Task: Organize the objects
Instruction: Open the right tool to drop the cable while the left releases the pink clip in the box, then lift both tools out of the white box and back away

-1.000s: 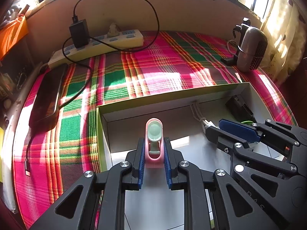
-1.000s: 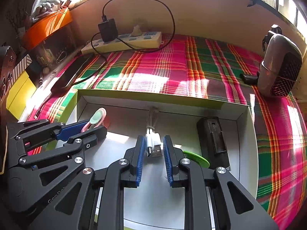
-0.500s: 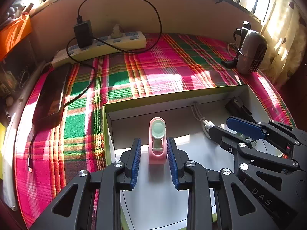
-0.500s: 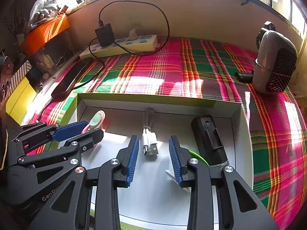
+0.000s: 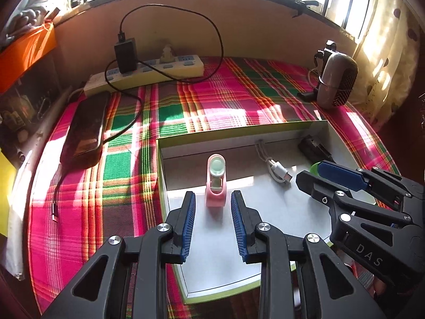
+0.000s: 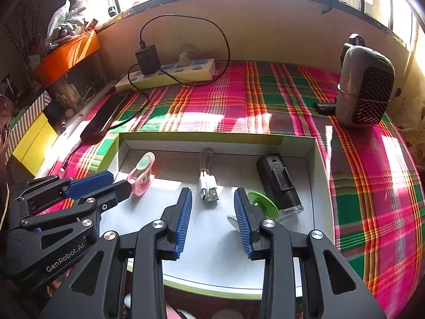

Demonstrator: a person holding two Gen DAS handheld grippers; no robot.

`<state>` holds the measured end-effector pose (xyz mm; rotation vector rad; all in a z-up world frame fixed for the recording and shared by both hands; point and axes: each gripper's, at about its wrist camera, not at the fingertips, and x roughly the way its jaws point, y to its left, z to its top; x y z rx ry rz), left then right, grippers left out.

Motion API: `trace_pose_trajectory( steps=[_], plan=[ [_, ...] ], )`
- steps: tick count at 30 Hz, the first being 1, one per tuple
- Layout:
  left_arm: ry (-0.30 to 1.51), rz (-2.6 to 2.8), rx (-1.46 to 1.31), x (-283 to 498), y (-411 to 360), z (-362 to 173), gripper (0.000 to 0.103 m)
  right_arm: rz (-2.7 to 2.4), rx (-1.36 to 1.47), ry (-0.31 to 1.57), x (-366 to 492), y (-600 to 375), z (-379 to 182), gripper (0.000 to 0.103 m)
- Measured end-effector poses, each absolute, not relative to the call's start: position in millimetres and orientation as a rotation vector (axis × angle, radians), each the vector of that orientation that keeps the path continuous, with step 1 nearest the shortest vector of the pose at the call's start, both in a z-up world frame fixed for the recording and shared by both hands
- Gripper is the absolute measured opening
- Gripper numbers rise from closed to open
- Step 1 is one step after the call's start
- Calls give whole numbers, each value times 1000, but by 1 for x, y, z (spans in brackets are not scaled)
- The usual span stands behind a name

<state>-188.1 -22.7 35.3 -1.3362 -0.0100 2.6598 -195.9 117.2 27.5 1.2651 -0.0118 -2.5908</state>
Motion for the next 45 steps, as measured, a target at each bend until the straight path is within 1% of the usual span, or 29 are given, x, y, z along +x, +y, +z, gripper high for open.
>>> trace_pose_trajectory(
  steps=[17,21,30,34,45],
  plan=[
    [-69,2680,-1231,-122,-30,49,26,-2652,1172,5,-141,130,47,35],
    [-90,2674,-1213,-104,-31,49,26,-2661,1158,-32,-128,141,48,35],
    [-167,2567,-1228,-79,-26,31,31,-2709,1189,-79,-103,170,38,36],
    [-178,2539,-1235,-74,-21,25,32,-2725,1200,-108,-97,180,34,42],
    [-159,2509,-1292,-75,-11,12,34,-2726,1237,-142,-92,191,23,42]
  ],
)
